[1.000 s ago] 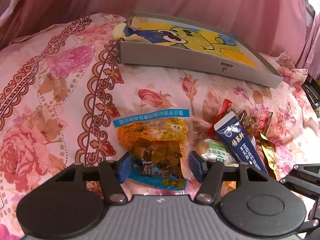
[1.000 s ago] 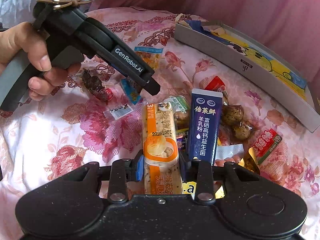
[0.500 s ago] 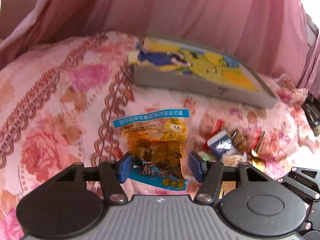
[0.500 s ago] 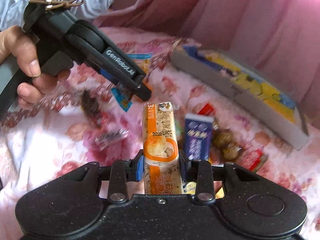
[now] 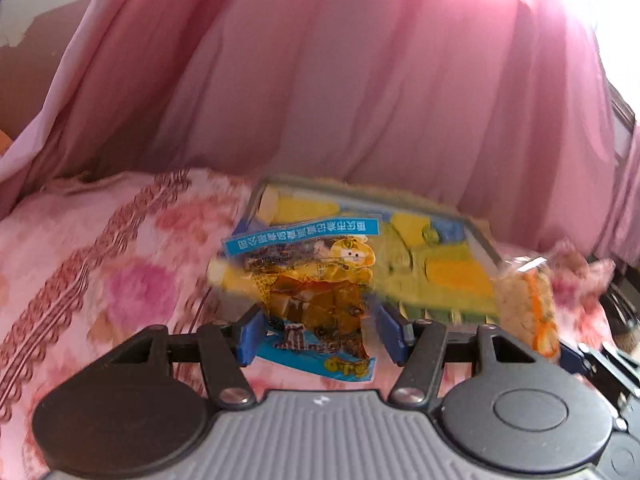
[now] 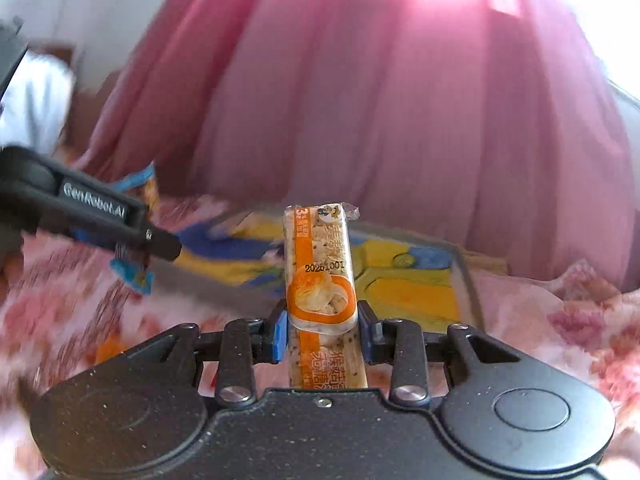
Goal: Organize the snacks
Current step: 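Carry both snacks to the grey tray and open both tools inside it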
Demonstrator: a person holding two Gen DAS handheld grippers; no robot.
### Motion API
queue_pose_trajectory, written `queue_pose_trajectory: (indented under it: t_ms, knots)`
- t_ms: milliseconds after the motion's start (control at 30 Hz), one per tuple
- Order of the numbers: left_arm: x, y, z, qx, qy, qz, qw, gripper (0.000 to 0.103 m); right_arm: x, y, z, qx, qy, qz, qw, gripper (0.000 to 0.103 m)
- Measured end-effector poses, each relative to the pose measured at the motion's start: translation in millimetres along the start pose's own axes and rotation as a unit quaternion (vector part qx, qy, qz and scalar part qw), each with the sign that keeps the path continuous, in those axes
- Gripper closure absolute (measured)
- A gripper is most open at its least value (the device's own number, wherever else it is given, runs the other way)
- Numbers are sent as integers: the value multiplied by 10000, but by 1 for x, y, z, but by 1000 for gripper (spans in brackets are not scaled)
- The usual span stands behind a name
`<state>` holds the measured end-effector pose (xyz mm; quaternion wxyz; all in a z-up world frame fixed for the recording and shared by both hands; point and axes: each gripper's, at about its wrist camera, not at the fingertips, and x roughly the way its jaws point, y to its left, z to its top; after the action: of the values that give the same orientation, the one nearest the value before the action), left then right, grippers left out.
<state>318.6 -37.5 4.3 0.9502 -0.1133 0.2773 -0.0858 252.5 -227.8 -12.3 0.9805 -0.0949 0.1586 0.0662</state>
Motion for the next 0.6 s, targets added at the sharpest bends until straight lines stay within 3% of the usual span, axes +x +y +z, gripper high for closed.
queue_pose_trajectory:
  t_ms: [133, 233, 400, 600]
  knots:
    - [29, -17, 20, -48, -157, 107, 9998, 40, 16, -30, 14, 765, -464, -229, 9957, 67]
    - [53, -28, 30, -24, -127, 108, 9999, 39, 30, -57, 26, 1431, -833, -360, 9855, 67]
    - [94, -39, 35, -165, 345, 188, 9991, 39, 60, -100, 33, 2405, -829, -394, 9663, 67]
    - [125, -45, 34, -174, 769, 284, 9965, 39, 94, -121, 29, 2669, -580, -430, 9610, 67]
